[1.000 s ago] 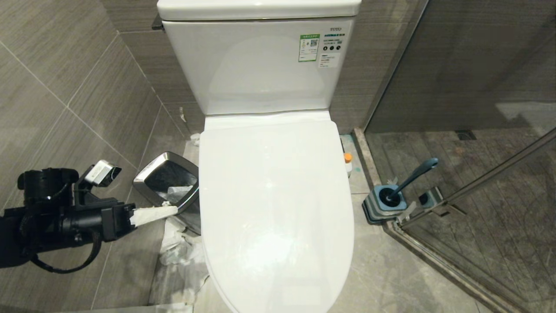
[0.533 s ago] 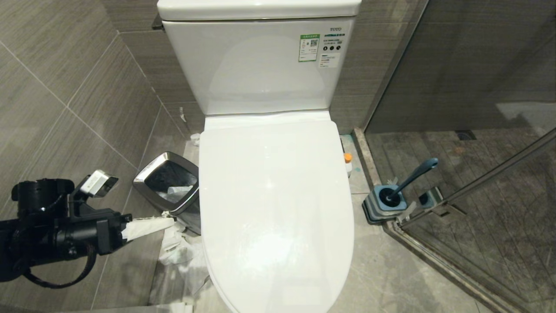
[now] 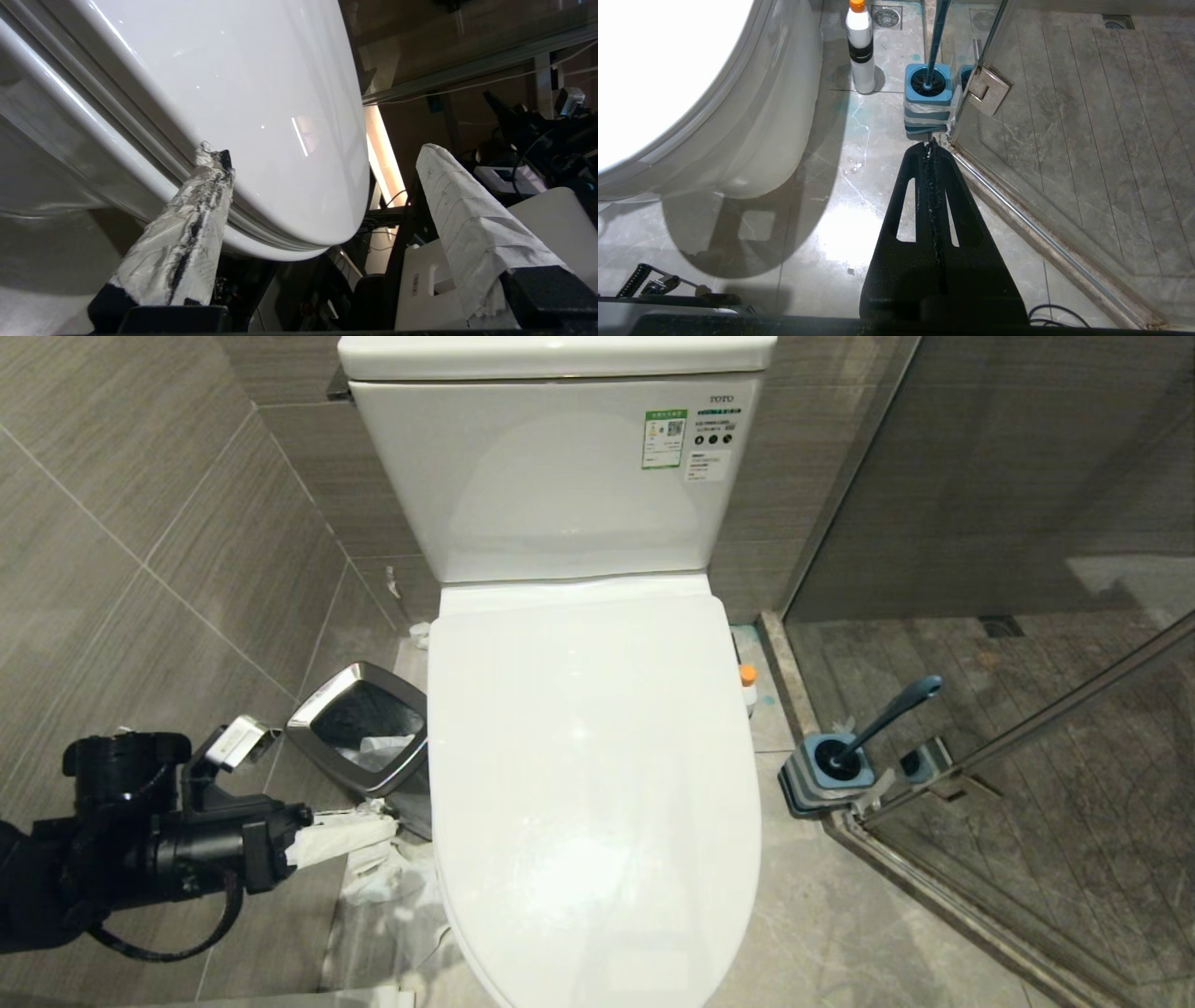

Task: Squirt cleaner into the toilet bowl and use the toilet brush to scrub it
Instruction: Use the left hand to lift the toilet lid slightly

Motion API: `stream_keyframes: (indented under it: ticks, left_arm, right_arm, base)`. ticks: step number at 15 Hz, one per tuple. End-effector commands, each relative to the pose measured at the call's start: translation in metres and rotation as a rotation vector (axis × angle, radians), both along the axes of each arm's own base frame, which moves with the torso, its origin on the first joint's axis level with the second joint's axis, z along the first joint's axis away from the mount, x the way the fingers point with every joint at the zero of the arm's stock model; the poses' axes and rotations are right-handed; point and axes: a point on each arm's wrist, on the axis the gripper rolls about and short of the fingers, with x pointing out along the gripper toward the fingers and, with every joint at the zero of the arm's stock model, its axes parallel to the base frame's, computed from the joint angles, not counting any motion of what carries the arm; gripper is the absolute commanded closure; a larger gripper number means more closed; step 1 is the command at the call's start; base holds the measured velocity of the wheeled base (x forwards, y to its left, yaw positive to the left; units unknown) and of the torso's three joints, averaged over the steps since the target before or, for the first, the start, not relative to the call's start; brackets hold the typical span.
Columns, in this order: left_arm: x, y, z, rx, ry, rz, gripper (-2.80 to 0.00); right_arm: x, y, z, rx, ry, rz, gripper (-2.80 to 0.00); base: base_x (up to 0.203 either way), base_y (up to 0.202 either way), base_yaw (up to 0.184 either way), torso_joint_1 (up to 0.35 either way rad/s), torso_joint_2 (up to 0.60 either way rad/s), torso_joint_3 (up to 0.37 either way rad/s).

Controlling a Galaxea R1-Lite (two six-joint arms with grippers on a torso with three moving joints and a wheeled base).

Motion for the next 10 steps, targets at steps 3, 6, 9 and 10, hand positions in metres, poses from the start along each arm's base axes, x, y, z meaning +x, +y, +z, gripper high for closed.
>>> stream_keyframes:
  ticks: [3, 6, 9, 10]
  left_arm:
    - [0.021, -0.007, -0.020, 0.023, 0.039, 0.003, -2.80]
    - [0.031, -0.007, -0.024, 0.026, 0.040, 0.003, -2.80]
    - [0.038, -0.008, -0.027, 0.025, 0.041, -0.005, -2.80]
    - [0.039, -0.008, -0.028, 0.025, 0.044, -0.005, -2.80]
  right_arm:
    - [0.000, 0.000, 0.000, -0.001, 0.000, 0.000, 0.00]
    - [0.000, 0.000, 0.000, -0.001, 0.002, 0.000, 0.00]
    - [0.000, 0.000, 0.000, -0.001, 0.000, 0.000, 0.00]
    - [0.000, 0.000, 0.000, -0.001, 0.000, 0.000, 0.00]
  base:
    - [0.000, 0.000, 0.000, 0.000, 0.00, 0.000]
    - [0.000, 0.000, 0.000, 0.000, 0.00, 0.000]
    - [0.000, 0.000, 0.000, 0.000, 0.00, 0.000]
    - [0.000, 0.000, 0.000, 0.000, 0.00, 0.000]
